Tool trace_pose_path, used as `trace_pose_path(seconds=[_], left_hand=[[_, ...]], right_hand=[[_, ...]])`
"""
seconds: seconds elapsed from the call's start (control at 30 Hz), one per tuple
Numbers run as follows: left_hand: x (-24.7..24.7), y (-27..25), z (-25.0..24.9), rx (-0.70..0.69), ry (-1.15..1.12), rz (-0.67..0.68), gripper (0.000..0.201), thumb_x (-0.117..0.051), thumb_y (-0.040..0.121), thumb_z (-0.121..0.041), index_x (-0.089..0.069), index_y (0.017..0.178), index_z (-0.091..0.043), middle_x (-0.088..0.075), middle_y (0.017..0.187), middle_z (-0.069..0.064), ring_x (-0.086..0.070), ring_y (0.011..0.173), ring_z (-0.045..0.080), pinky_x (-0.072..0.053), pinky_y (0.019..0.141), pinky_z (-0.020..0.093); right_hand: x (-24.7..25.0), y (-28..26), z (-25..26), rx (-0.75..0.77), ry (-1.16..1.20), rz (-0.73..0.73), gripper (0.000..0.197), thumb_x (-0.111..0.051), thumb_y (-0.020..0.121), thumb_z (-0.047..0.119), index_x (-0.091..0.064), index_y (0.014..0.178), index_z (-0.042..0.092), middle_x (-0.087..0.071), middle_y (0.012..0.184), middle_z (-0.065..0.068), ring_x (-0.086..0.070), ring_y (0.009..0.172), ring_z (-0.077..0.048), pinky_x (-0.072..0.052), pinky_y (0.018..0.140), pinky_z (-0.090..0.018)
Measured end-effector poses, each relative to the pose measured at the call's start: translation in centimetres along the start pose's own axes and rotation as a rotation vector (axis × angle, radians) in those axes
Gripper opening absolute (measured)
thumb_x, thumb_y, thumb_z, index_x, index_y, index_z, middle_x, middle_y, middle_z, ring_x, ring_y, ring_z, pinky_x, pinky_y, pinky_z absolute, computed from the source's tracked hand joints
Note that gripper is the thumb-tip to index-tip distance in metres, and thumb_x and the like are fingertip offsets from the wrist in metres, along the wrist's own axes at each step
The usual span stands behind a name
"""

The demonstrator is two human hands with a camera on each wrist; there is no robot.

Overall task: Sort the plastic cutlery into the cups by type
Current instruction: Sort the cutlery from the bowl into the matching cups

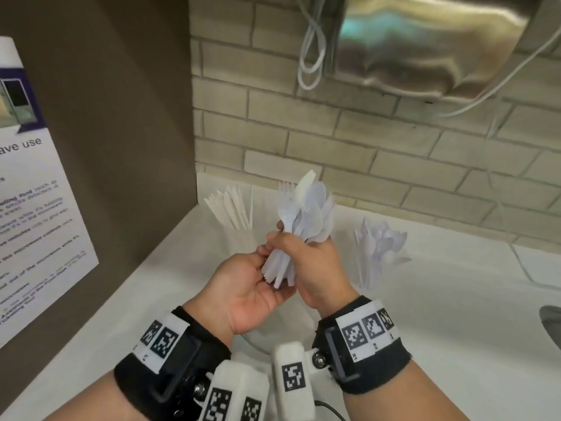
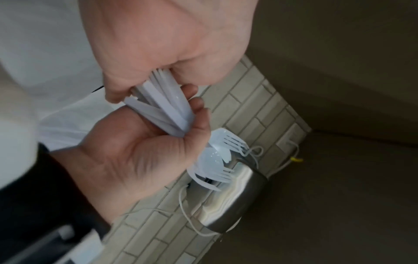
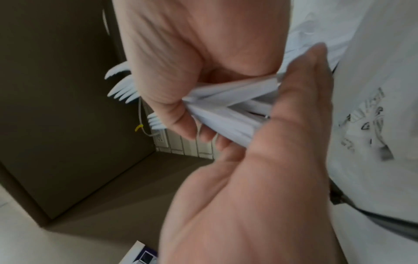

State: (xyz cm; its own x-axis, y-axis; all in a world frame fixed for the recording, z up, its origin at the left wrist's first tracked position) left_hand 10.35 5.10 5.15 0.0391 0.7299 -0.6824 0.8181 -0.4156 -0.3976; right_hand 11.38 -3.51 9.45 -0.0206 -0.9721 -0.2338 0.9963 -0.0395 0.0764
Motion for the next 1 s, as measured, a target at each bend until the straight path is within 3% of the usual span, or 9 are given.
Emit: trace_pose_path(seconds=[0.1,0.2,0.27,0.33,0.4,0.53,0.7,0.87,1.0], left_hand=[[1.0,-0.4,-1.6,-0.232,0.243,-0.069,0.052,-0.046,0.094,-0.049,-0.058,0.125,-0.008,-0.066,0.114,0.009,-0.061,0.111,0.024,-0.044,0.104,0.039],[-0.3,-2.4,-4.6,-0.653,0.470,0.046,0.077,-0.076,0.068,-0.052,-0.039,0.136,-0.042,-0.048,0.137,-0.001,-0.046,0.131,0.011,-0.040,0.107,0.034],[-1.8,-2.9,-5.3,-0.801,0.690,0.128,0.103,-0.087,0.049,-0.051,-0.026,0.132,-0.060,-0.041,0.141,-0.001,-0.038,0.134,0.004,-0.041,0.104,0.031],[-2.4,-3.0,-5.5,-0.900,0.861,0.084,0.108,-0.088,0.042,-0.050,-0.029,0.132,-0.055,-0.049,0.132,-0.005,-0.045,0.126,-0.002,-0.042,0.099,0.024],[-2.4,-2.9,-5.6,-0.949,0.877,0.040,0.086,-0.085,0.049,-0.042,-0.045,0.125,-0.043,-0.059,0.115,-0.010,-0.060,0.104,0.004,-0.048,0.090,0.023],[-2.1,-3.0,-5.5,-0.977,0.844,0.009,0.045,-0.079,0.058,-0.029,-0.059,0.099,-0.031,-0.066,0.098,0.000,-0.066,0.090,0.019,-0.055,0.082,0.045],[-2.4,-3.3,-5.4,-1.002,0.879,0.021,0.048,-0.082,0.061,-0.029,-0.062,0.105,-0.031,-0.063,0.109,0.000,-0.064,0.107,0.023,-0.051,0.092,0.050],[-2.4,-3.4,-5.9,-1.039,0.760,-0.009,0.018,-0.073,0.067,-0.007,-0.061,0.080,-0.011,-0.065,0.082,0.006,-0.067,0.080,0.023,-0.056,0.076,0.036],[-2.0,-3.8,-6.3,-1.069,0.648,-0.080,0.014,-0.069,0.069,-0.001,-0.059,0.073,-0.010,-0.061,0.069,0.000,-0.059,0.062,0.009,-0.050,0.060,0.021]], right_hand=[[1.0,-0.1,0.7,0.043,-0.060,0.003,0.016,-0.065,0.077,0.000,-0.065,0.068,0.013,-0.061,0.062,-0.009,-0.062,0.061,-0.025,-0.053,0.068,-0.041],[1.5,-0.5,0.6,0.066,-0.381,0.060,0.015,-0.065,0.078,-0.005,-0.066,0.072,0.009,-0.065,0.057,-0.001,-0.066,0.056,-0.017,-0.051,0.056,-0.026],[0.6,-0.8,-0.4,0.086,-0.694,0.142,0.014,-0.069,0.077,0.000,-0.068,0.081,0.014,-0.068,0.061,0.008,-0.068,0.060,-0.007,-0.051,0.054,-0.018],[-0.6,-1.0,-0.9,0.189,-0.902,0.186,0.031,-0.071,0.076,0.009,-0.067,0.102,0.025,-0.069,0.079,0.014,-0.068,0.079,-0.006,-0.056,0.069,-0.023],[-1.1,-1.2,-0.8,0.274,-0.917,0.162,0.044,-0.073,0.076,0.017,-0.062,0.116,0.032,-0.070,0.097,0.014,-0.067,0.095,-0.007,-0.055,0.083,-0.027],[-1.6,-1.5,-1.4,0.350,-0.991,0.153,0.050,-0.073,0.076,0.016,-0.058,0.124,0.022,-0.069,0.111,0.002,-0.064,0.105,-0.014,-0.053,0.089,-0.030],[-2.4,-1.8,-1.8,0.479,-0.988,0.120,0.047,-0.068,0.079,0.013,-0.055,0.125,0.016,-0.065,0.111,0.000,-0.062,0.104,-0.011,-0.052,0.087,-0.024],[-1.7,-1.6,-2.4,0.298,-1.015,0.068,0.044,-0.068,0.077,0.019,-0.059,0.119,0.011,-0.062,0.083,0.009,-0.063,0.077,-0.004,-0.038,0.060,0.000],[-1.4,-1.7,-2.1,0.183,-0.974,0.075,0.029,-0.074,0.067,0.019,-0.054,0.088,0.017,-0.049,0.065,0.014,-0.050,0.056,-0.002,-0.036,0.050,-0.011]])
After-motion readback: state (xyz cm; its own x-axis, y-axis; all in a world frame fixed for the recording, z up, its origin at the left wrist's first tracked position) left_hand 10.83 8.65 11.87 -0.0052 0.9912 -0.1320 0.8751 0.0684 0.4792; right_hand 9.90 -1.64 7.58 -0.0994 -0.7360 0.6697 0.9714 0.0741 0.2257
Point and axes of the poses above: each hand's wrist, its own y-axis towards the middle knuckle, its own x-axis out of the back of the hand, z = x × y, the point moved 6 cm from there along y, towards the middle knuckle
